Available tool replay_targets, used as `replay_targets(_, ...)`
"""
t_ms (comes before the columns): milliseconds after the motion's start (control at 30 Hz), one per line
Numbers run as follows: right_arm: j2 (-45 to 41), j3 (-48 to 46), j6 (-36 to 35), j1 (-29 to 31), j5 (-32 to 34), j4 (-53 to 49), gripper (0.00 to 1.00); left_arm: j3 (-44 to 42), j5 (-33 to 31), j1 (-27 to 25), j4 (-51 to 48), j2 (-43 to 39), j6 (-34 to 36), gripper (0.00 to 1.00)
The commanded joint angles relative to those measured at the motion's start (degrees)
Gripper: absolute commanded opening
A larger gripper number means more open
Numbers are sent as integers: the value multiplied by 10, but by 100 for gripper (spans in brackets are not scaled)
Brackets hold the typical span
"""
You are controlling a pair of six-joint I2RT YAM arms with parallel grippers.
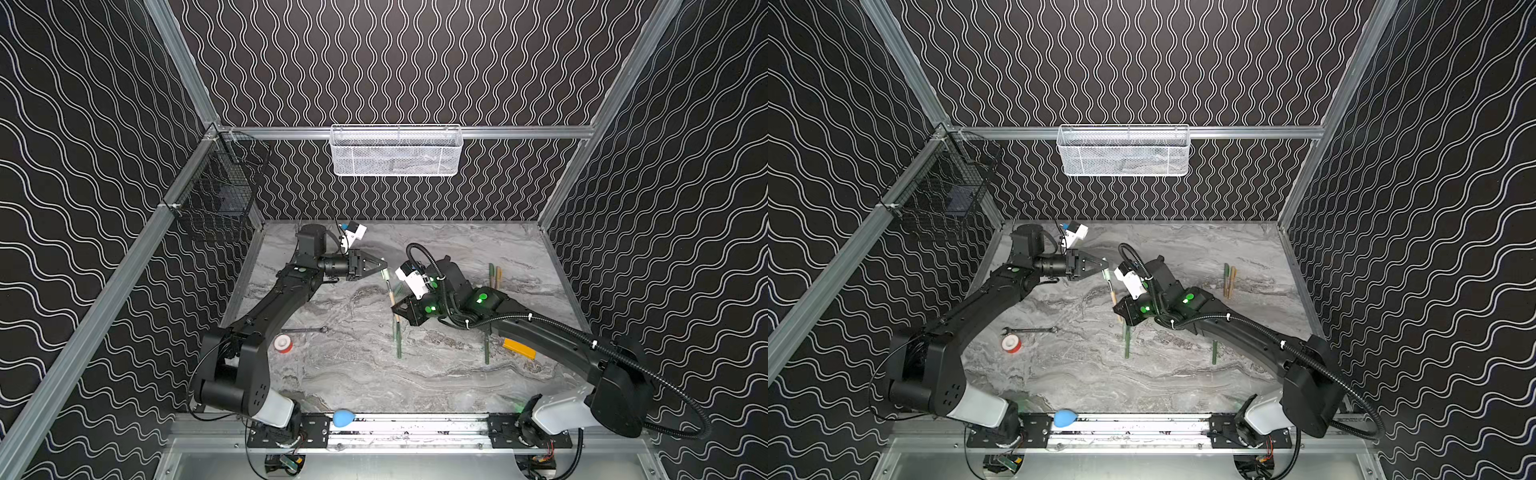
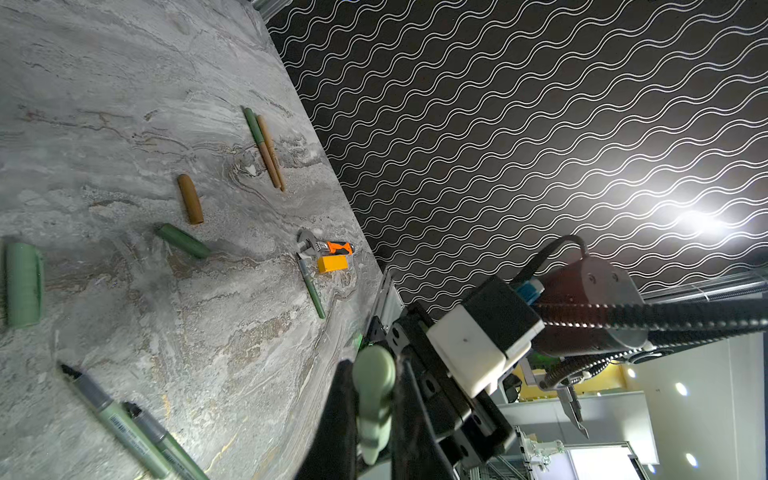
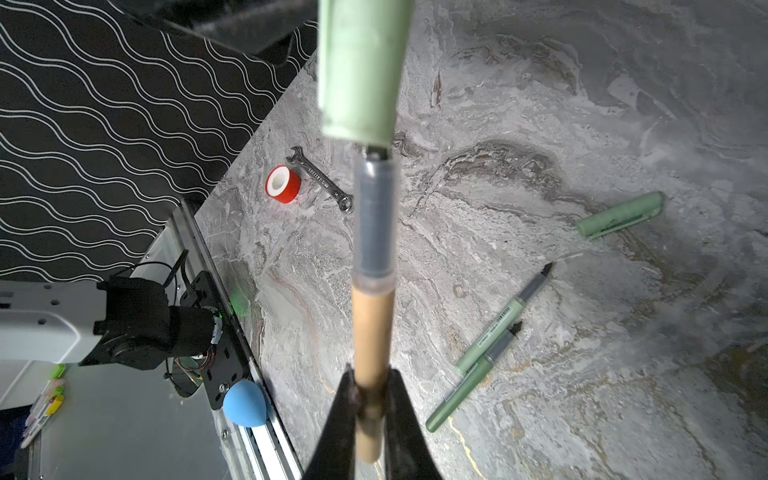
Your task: Insert the pens into the pen caps
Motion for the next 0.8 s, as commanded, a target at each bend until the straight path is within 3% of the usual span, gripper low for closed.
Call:
replay_targets(0, 4, 9, 0, 2, 0, 7, 10, -5, -8, 0, 40, -2, -10, 0)
replay_targets(233, 3, 11, -3, 4, 4, 3, 10, -1, -21, 0, 103, 14, -55, 0)
replay_targets(767, 0, 10, -8, 4, 16, -5, 9, 6, 9, 2, 97, 28, -41, 0)
